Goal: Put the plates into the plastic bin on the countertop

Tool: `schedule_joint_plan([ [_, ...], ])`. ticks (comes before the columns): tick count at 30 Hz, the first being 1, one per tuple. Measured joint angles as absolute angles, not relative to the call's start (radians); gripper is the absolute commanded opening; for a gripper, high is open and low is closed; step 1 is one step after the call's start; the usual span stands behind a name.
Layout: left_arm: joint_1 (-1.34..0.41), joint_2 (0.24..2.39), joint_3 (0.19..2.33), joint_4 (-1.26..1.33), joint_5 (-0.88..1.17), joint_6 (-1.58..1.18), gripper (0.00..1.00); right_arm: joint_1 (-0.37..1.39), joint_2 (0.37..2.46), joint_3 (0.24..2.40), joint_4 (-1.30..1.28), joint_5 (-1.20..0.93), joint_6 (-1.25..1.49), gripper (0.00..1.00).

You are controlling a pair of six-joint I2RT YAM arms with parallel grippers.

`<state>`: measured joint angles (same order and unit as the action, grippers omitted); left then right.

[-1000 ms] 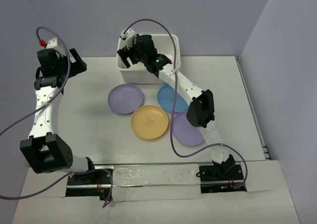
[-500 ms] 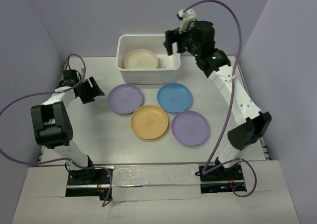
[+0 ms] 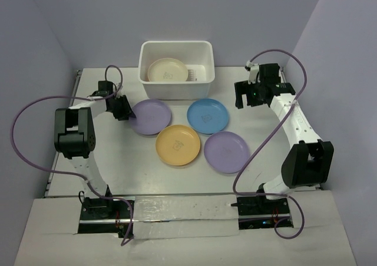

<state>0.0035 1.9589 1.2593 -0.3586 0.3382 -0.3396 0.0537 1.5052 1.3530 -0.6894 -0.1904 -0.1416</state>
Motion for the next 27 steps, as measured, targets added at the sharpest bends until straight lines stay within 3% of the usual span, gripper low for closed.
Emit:
schedule_joint_plan([
  [2,0.006,1.959,1.257,-0.363,0.314,-0.340,0.00,0.045,1.496,1.307,-0.715,-0.207,-0.156,0.97],
  [9,0.034,1.865,1.182,-0.401,0.298,-0.317,0.00,0.036,1.509,1.184,-0.754,-0.207,-0.222,0.97],
  [17,0.296,1.627,1.189,-0.508,0.368,-0.255,0.00,0.017,1.578,1.163,-0.755,-0.214,-0.259,0.96],
  [22,0.271,1.496,1.402,-0.520,0.395,-0.254,0.00,0.017,1.624,1.162,-0.755,-0.215,-0.275,0.96],
  [27,0.099,1.519,1.688,-0.451,0.293,-0.244,0.00,0.017,1.646,1.144,-0.756,-0.210,-0.295,0.96],
])
